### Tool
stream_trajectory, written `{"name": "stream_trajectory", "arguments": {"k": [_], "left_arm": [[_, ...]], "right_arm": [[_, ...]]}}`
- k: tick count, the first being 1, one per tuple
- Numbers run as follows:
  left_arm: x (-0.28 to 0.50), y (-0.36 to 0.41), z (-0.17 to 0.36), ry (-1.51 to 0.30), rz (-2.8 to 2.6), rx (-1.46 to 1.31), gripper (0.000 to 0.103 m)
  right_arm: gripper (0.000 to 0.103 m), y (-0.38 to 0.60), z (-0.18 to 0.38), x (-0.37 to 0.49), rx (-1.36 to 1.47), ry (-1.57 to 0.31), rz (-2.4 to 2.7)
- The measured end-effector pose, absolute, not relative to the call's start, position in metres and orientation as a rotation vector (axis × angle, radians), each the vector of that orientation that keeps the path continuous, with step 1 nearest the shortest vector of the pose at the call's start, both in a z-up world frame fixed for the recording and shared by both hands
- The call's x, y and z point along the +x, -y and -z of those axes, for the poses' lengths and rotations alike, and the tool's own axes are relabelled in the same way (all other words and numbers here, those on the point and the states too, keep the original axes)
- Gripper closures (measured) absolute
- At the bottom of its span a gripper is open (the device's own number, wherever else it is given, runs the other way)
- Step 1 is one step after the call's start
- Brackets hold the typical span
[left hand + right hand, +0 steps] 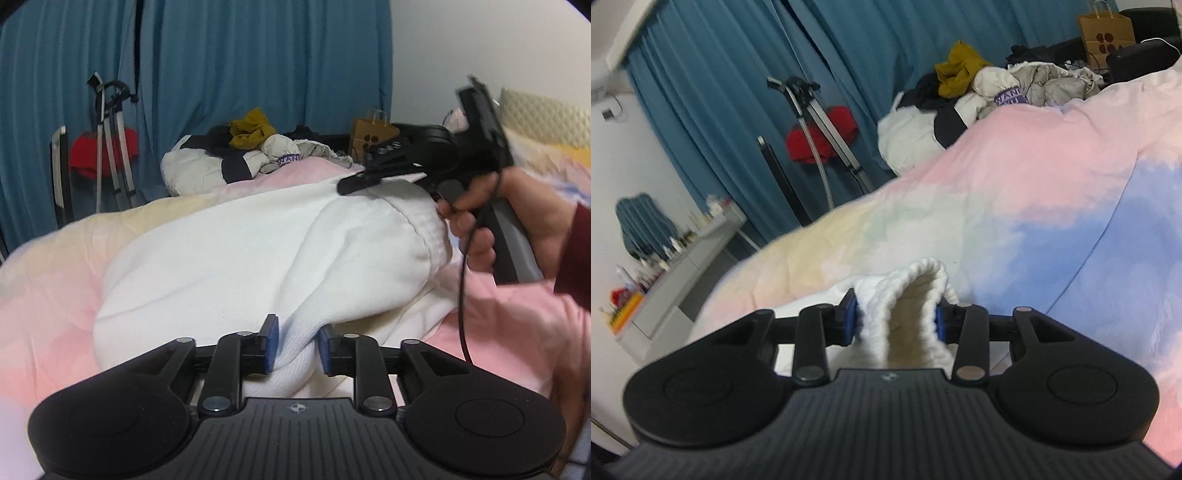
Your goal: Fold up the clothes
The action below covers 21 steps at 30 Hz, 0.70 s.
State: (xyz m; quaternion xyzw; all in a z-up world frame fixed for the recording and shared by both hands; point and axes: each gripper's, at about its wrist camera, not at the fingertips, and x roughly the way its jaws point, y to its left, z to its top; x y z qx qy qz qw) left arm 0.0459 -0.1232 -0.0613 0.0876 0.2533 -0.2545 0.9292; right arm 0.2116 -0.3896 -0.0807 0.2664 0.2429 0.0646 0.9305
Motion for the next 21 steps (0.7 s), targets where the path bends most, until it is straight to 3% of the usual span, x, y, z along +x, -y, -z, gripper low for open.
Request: {"name": "stream_trajectory", "arguments": {"k": [4,9,12,21], "left_arm": [[0.051,0.109,0.046,-0.534,0.528,0.127,0.062],[0.045,0.083,0.023,-0.494,0.547,0.009,0.021],[0.048,0.065,0.012,-0.486,0.535,-0.060,0.017],[0.091,0.007,0.032,-0.670,0.306,-0.271,0.017]], "right_arm": [[0.052,0.388,0.066,0.186,0.559,-0.479,-0.102],[0.037,0.383,0.050,0.141,0.546,-0.431,-0.029],[0.016,0.380,0.048,0.124,0.546,-0.446,-0.011],[0.018,0.362,0.091,0.143,0.501,-0.701,0.020]]}}
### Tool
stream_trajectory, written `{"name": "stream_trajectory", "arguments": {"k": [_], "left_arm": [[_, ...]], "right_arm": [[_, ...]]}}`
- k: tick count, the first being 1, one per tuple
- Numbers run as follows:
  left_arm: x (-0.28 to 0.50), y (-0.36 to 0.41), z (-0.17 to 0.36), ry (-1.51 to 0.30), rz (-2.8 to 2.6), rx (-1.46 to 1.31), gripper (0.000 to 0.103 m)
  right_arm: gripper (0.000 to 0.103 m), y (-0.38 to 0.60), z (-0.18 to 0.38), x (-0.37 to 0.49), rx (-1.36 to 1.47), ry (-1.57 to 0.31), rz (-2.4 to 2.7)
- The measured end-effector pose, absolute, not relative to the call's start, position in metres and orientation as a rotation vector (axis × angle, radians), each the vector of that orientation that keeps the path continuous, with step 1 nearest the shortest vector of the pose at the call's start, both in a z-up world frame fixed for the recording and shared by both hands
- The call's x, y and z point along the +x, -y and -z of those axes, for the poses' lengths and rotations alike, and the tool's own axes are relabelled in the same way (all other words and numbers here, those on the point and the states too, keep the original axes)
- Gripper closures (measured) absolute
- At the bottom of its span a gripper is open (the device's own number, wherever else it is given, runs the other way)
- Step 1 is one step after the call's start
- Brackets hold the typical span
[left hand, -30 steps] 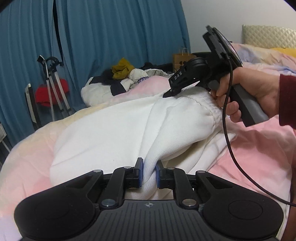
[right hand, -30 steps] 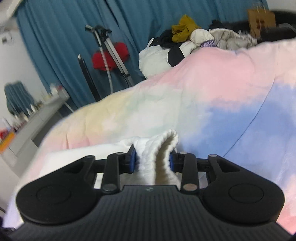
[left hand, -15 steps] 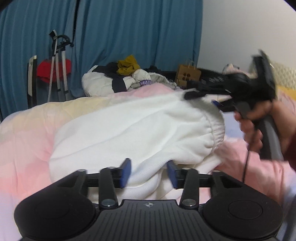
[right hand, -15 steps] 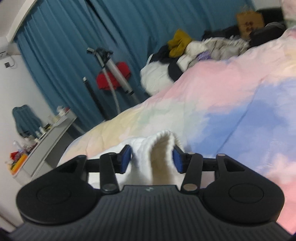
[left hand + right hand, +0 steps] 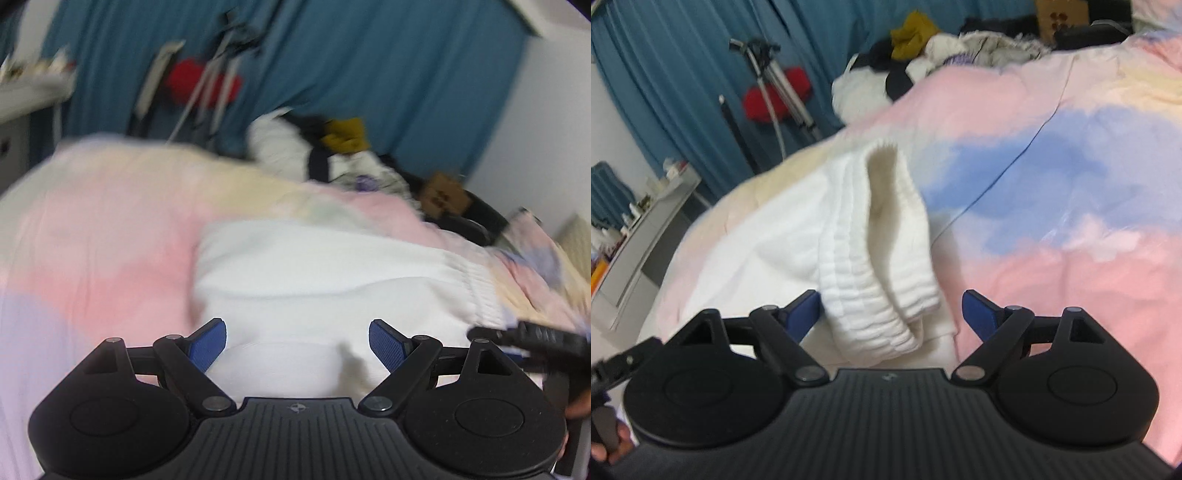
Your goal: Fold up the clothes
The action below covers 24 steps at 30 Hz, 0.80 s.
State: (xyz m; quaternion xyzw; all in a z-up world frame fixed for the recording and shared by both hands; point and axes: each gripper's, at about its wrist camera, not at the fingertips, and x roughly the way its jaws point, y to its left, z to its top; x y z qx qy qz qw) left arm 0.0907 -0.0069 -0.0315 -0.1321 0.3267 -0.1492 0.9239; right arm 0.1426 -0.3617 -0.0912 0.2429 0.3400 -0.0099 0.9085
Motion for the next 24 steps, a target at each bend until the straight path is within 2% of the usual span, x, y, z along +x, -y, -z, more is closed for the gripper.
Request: {"name": "stream_trajectory", "arguments": {"k": [2,4,11,20,24], "left_arm": [[0.103,-0.004,0.042,-0.727,0.265,-0.311,0.017],[0.112,-0.012,0.052,-0.765,0.250,-0.351,0.017],[0.119,-0.023,0.063,-0.798,0.247,-0.399,0.017],[0.114,-0.021,0.069,-0.806,0.238,-0.400,0.017],[0.120,-0.019,0.073,-0.813,0.247,-0.418,0.017]], "right_arm": [[0.014,0.363,0.104,0.153,0.537,-0.735,0.018],[0.000,0.364,0.117,0.162,0.566,-0.754,0.022],[0.000,0.370,0.143,0.182,0.714,-0.745,-0.089],[0.000,0.360,0.107,0.169,0.751,-0.591,-0.209],[0.000,0.353,0.112,0.176,0.673,-0.641,-0.169]]}}
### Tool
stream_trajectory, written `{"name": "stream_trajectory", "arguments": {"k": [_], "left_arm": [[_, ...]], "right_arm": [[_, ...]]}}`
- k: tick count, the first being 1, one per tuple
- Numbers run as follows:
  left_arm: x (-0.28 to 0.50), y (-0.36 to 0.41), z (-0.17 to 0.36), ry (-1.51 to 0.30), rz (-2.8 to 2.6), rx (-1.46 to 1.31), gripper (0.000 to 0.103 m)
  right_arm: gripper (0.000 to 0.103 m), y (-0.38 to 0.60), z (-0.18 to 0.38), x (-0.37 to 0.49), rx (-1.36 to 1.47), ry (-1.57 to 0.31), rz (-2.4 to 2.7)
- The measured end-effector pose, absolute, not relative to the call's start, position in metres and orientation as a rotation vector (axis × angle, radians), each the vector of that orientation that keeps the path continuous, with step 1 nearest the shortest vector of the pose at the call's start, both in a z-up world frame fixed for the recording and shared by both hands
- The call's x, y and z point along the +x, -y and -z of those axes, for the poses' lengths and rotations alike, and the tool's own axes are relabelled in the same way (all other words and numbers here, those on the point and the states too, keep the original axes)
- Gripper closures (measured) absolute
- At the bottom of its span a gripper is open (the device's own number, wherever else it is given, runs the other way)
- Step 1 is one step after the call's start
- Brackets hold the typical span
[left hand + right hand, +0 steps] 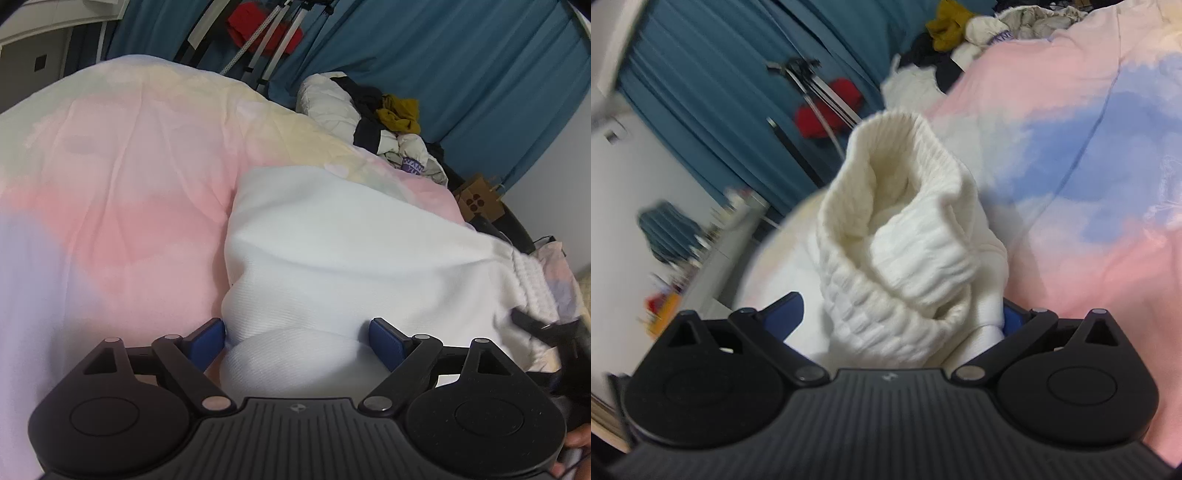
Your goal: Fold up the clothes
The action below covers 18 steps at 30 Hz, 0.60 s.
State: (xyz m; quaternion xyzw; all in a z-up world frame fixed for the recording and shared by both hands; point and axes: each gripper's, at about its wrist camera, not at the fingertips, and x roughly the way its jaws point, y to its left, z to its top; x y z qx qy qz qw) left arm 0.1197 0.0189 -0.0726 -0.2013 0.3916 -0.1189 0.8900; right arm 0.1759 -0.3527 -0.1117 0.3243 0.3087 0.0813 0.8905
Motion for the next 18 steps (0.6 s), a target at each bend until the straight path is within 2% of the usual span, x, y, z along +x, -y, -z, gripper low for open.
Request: {"name": "stream_trajectory", "arguments": {"k": [5,6,7,8,10,13,18], "left_arm": [[0.121,-0.022,0.076,-0.827,0.256,-0.456,0.016],[0.121,-0.024,0.077,-0.828,0.258,-0.469,0.016],[0.120,-0.026,0.077,-0.830,0.262,-0.488,0.016],[0.122,-0.027,0.077,-0.832,0.264,-0.503,0.016],[0.124,-0.030,0.079,-0.836,0.267,-0.535,0.016],[0.125,-0.033,0.083,-0.847,0.279,-0.574,0.016],[0.129,-0.033,0.093,-0.875,0.293,-0.605,0.016]], "right_arm": [[0.000,0.352,0.142,0.185,0.700,-0.737,-0.118],[0.006,0.351,0.138,0.183,0.693,-0.726,-0.120],[0.019,0.349,0.131,0.181,0.675,-0.710,-0.120],[0.024,0.348,0.124,0.177,0.659,-0.691,-0.117],[0.042,0.349,0.114,0.168,0.679,-0.654,-0.117],[0.050,0.351,0.112,0.166,0.701,-0.649,-0.105],[0.052,0.351,0.118,0.172,0.701,-0.661,-0.082]]}}
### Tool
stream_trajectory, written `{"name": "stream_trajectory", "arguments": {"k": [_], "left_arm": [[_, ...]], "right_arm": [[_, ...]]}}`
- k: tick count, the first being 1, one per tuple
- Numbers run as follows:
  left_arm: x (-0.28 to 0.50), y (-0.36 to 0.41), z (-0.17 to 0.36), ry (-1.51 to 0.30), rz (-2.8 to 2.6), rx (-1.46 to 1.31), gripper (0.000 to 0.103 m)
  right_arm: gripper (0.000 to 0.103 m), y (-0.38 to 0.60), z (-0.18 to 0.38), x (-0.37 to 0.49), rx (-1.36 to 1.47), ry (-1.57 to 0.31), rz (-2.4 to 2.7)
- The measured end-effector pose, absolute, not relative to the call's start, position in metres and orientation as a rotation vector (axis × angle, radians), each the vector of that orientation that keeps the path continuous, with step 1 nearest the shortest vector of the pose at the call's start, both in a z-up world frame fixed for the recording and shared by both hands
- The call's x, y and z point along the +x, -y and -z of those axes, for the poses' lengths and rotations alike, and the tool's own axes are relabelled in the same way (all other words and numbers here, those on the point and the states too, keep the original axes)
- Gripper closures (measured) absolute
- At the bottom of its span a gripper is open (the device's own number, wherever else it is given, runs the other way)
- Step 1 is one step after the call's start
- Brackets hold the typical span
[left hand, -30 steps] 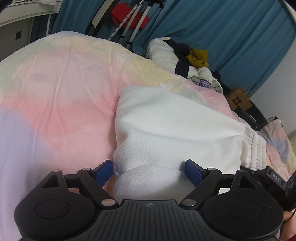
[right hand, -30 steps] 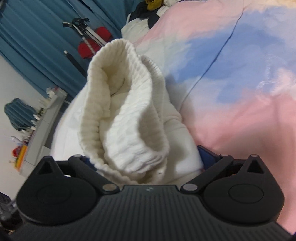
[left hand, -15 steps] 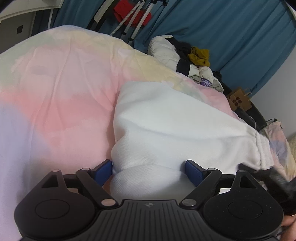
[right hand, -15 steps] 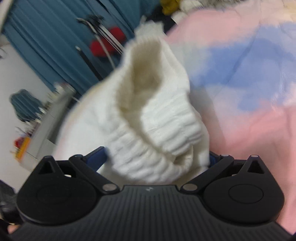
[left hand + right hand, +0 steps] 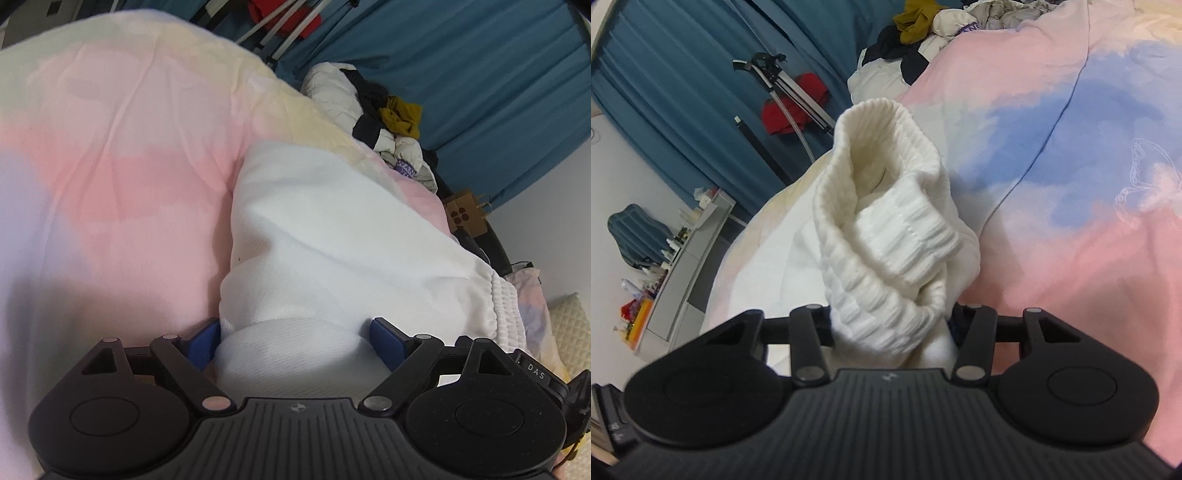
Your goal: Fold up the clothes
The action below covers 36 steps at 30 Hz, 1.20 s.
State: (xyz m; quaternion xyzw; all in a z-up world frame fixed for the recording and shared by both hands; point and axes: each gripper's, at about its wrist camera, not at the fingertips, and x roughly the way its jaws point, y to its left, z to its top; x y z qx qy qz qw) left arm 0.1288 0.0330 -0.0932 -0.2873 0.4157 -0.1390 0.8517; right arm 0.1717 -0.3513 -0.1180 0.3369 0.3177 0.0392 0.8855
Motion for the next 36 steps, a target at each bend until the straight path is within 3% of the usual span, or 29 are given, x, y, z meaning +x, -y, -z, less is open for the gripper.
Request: {"name": "stream_trajectory", "arguments": {"k": [4,12,15,26,36], "left_arm": [[0.132,-0.038,0.101,-0.889,0.296,-0.664,0.020],[0.127,-0.040,0.091,-0.826,0.286,-0.640,0.053],[0.123,-0.037,0.077,-0.779,0.302,-0.610,0.058],[0.118,0.021,-0.007,-0.612,0.417,-0.575,0.062],[0.234,0.211,-0.061,-0.533,0.586,-0.491,0.062]], "right_arm": [[0.054,0.350,0.118,0.169,0.695,-0.653,-0.079],[0.060,0.346,0.105,0.162,0.678,-0.617,-0.088],[0.063,0.345,0.095,0.158,0.688,-0.584,-0.097],[0.067,0.387,0.028,0.125,0.758,-0.359,-0.109],[0.067,0.516,-0.005,0.128,0.771,-0.144,0.034]]}}
